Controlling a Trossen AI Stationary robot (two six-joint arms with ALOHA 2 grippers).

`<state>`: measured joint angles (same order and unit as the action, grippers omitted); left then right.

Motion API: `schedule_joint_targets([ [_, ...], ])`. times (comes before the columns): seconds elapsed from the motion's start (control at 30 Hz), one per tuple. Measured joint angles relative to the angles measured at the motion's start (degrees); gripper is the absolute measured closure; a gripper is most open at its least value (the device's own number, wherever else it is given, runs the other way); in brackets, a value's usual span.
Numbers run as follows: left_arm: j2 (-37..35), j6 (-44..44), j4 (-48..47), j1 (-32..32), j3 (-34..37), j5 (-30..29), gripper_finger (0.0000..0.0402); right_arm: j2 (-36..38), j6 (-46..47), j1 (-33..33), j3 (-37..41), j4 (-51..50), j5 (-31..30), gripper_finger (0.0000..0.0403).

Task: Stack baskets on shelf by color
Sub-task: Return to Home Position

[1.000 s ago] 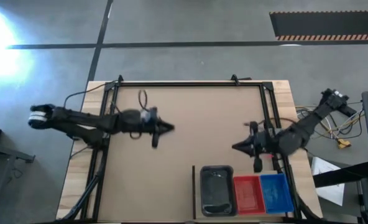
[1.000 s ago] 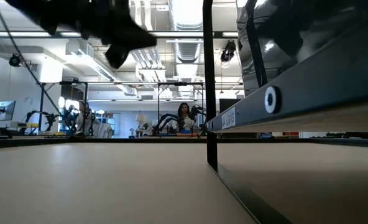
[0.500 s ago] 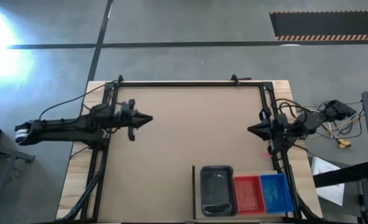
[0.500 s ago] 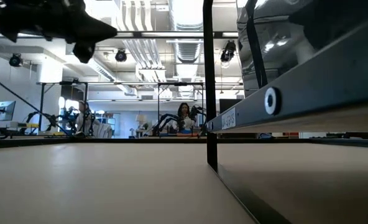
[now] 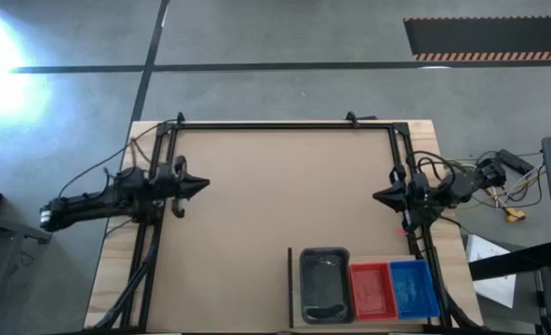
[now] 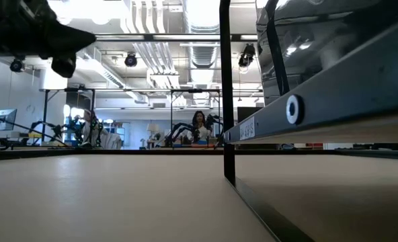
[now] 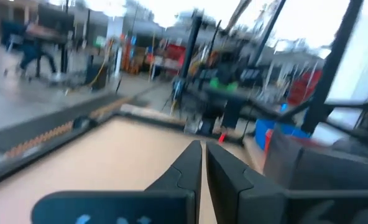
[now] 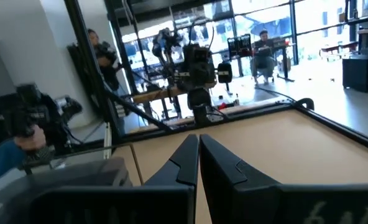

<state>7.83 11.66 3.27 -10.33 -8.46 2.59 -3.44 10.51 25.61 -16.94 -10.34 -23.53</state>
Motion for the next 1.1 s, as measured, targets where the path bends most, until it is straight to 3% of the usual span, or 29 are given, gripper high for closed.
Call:
schedule_joint_targets([
  [0.17,-7.3,0.0,0.0,0.3,5.1,0.6,0.0396,3.4,0.0,0.0,3.8,0.1,-0.3,0.0394],
  [0.63,-2.6,0.0,-0.4,0.4,8.0,1.7,0.0395,3.4,-0.7,-2.3,12.8,9.4,-0.9,0.0394],
  [0.8,-2.6,-0.5,-0.7,0.4,8.0,1.7,0.0395,3.4,-4.0,-8.4,15.7,15.1,1.4,0.0394],
  [1.1,-1.6,-0.6,-0.8,0.4,8.1,1.7,0.0395,3.4,-3.6,-27.1,16.2,15.2,16.9,0.0394],
])
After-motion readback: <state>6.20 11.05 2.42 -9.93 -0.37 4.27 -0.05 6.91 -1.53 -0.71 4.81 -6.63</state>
